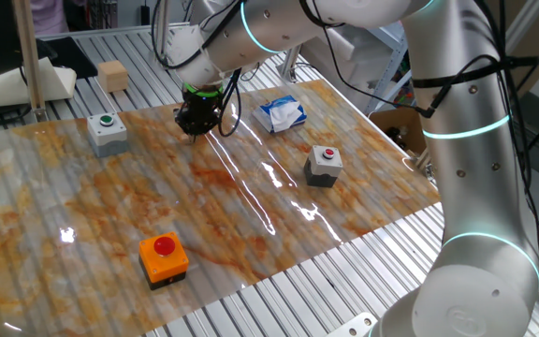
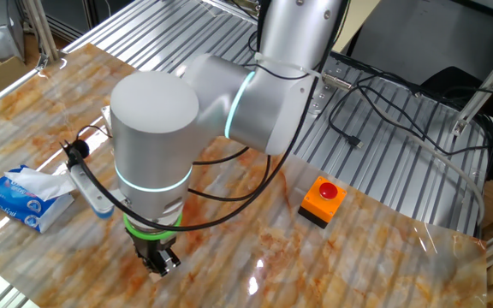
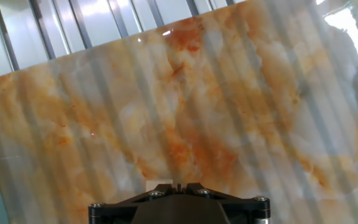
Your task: Use the gripper to push the small block from left to right
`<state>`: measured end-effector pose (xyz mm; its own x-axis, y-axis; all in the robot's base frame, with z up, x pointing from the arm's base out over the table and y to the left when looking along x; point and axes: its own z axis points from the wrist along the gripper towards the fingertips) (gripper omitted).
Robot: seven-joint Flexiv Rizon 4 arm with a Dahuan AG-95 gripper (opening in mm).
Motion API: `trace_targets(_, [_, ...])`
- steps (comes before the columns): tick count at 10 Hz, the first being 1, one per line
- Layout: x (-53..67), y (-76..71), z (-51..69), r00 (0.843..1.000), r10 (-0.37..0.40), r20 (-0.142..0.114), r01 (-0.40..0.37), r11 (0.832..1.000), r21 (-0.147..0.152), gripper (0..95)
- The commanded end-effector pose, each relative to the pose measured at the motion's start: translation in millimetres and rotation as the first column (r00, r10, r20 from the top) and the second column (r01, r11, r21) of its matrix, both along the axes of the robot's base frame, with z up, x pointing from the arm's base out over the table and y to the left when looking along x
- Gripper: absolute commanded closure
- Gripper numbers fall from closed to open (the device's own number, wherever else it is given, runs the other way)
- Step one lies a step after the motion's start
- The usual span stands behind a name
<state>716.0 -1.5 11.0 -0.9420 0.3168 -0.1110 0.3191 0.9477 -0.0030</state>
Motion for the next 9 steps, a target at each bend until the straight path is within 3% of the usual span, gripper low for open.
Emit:
trace_targets(1, [4.4,2.0,0.2,1.000,-0.001,-0.004,0.001,1.000,-0.002,95.0])
trace_targets(9, [0.3,24.1,-0.9,1.000,-0.029,-0.004,0.029,0.999,-0.029,95.0])
